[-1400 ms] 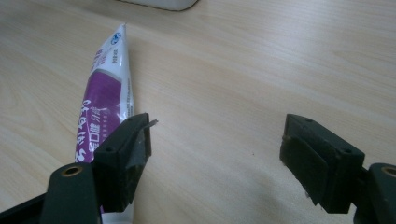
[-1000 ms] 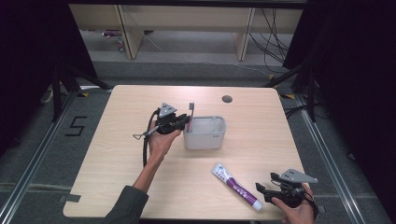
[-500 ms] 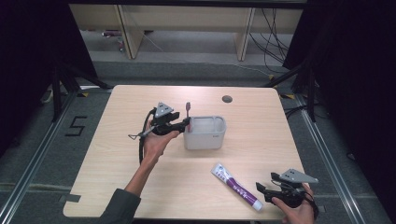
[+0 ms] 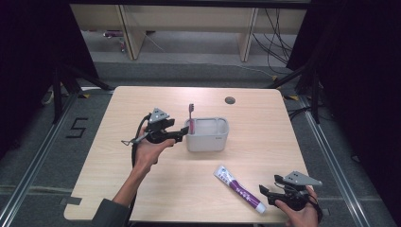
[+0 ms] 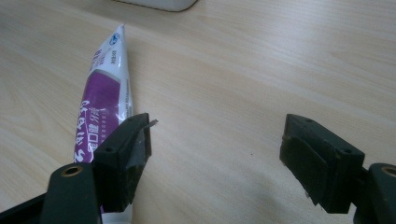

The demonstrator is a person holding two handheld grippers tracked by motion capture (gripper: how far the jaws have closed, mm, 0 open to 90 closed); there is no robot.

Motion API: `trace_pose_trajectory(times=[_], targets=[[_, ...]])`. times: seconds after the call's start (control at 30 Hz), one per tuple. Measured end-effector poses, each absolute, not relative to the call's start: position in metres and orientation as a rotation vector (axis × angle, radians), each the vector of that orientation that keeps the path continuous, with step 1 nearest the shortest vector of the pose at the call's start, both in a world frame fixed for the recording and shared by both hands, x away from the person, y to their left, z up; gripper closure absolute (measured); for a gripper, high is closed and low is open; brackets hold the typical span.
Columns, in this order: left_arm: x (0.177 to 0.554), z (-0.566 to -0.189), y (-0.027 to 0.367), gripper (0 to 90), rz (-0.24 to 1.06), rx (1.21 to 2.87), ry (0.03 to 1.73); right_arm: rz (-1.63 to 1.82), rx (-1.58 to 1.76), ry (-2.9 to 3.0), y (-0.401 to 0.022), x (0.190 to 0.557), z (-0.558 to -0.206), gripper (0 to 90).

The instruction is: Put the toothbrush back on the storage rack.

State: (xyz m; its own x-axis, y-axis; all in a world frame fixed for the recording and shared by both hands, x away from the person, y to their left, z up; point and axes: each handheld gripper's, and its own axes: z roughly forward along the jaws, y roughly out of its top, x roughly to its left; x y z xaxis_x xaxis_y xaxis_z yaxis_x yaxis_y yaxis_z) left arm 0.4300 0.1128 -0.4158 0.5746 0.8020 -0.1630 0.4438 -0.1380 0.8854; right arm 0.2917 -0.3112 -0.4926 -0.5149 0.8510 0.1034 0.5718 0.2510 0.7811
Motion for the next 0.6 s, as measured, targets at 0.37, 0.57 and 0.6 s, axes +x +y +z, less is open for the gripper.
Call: trace_pose_trajectory(times=[0.37,0.57,0.6], targets=[[0.408,-0.42,0.131,28.0,0.404,1.774,1.032,1.12,1.278,2.183,-0.312,0.293,-0.493,25.1],[0.394,-0.423,0.14,27.0,0.408,1.802,1.014,1.123,1.287,2.183,-0.312,0.292,-0.492,25.1],[0.394,-0.423,0.14,26.8,0.408,1.802,1.014,1.123,1.287,2.183,-0.312,0.292,-0.492,25.1]])
